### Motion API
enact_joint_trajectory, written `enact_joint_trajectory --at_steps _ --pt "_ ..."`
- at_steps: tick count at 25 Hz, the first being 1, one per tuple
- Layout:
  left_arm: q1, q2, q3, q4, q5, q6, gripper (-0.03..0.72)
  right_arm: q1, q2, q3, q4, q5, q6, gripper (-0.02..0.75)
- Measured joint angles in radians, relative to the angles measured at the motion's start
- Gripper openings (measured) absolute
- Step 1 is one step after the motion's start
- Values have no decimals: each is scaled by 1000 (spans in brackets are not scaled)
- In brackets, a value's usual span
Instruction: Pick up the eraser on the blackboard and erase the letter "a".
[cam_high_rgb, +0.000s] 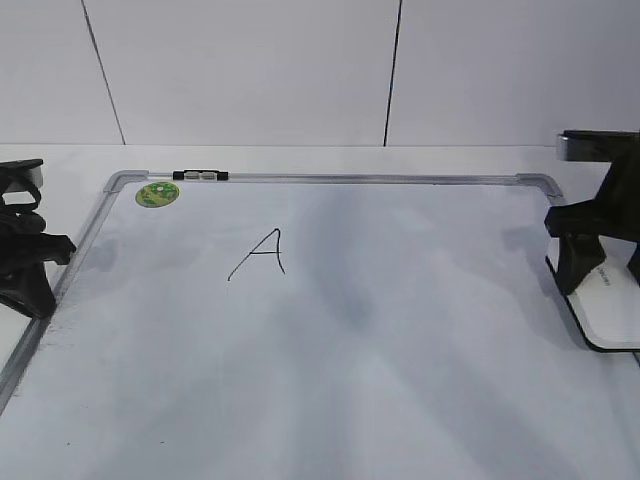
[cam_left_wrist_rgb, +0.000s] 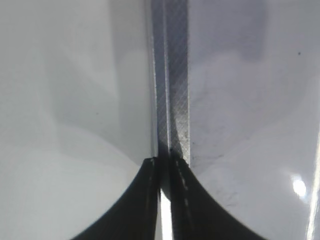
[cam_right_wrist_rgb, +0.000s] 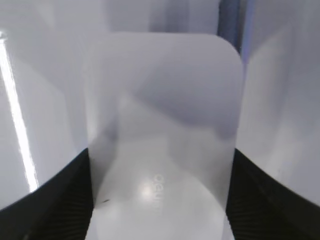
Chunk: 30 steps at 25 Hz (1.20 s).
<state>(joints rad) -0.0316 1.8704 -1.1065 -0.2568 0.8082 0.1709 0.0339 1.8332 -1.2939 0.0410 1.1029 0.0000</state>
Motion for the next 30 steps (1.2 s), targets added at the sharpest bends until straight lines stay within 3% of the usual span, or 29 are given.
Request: enact_joint_trajectory --at_steps 30 --pt "0 0 0 0 0 0 35 0 44 -10 21 -13 -19 594"
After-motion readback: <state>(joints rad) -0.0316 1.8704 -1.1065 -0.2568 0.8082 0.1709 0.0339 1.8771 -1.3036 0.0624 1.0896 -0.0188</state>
